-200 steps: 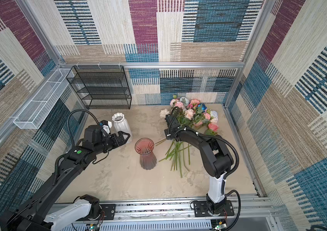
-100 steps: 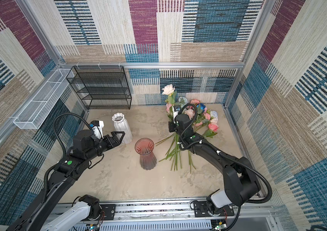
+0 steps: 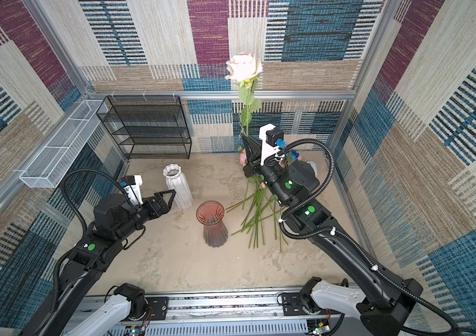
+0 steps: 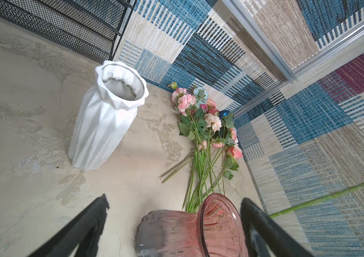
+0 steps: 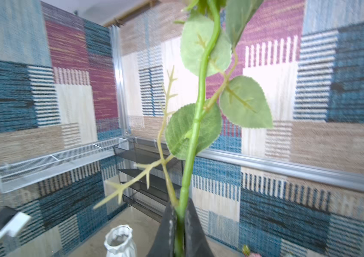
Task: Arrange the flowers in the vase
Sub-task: 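Lift the white rose and lower its stem into the pink glass vase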
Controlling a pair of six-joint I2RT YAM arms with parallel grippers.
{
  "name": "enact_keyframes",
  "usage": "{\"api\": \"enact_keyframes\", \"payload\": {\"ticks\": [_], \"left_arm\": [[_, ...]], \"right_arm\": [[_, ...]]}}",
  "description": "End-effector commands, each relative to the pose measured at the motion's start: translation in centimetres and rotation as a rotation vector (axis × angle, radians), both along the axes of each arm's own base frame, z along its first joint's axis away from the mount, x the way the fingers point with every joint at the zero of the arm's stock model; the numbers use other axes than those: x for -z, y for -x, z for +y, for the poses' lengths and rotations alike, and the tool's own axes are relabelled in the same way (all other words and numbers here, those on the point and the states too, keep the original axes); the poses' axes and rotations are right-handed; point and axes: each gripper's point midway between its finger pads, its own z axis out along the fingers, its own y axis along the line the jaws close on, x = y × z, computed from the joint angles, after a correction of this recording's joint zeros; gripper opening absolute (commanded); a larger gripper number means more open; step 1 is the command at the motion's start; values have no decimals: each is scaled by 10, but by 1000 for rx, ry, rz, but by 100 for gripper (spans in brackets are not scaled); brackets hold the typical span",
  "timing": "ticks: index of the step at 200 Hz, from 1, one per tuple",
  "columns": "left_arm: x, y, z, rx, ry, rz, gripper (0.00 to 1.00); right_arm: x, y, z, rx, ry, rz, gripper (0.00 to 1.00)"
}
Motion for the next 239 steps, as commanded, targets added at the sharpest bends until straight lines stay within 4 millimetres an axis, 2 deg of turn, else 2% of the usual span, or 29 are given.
{"api": "enact_keyframes", "payload": {"ticks": [1, 18, 46, 85, 102, 127, 149, 186, 219, 239], "left_arm": [[4, 0, 4, -14, -21, 2, 95], [4, 0, 3, -15, -16, 5, 95], [3, 0, 3, -15, -13, 7, 95], [2, 1, 4, -15, -12, 10, 95], [0, 3, 4, -13, -9, 7, 95], [-1, 4, 3, -11, -2, 0, 95], [-2, 4, 2, -3, 2, -2, 95], [-1, 4, 0, 5, 9, 3, 95], [3, 3, -2, 13, 14, 11, 95], [6, 2, -4, 21, 15, 25, 95]], "right_arm": [[-18, 21, 23, -126, 25, -71, 5], [-27, 31, 41, -203, 11, -112, 5], [-31, 35, 73, -257, 13, -161, 5], [-26, 37, 97, -304, 4, -180, 5], [-8, 33, 105, -318, 6, -156, 5], [30, 33, 115, -366, 5, -113, 4], [58, 35, 117, -396, -10, -80, 4], [107, 34, 119, -410, 10, 37, 13], [154, 27, 118, -386, 55, 180, 26], [173, 24, 116, -370, 75, 254, 35]]}}
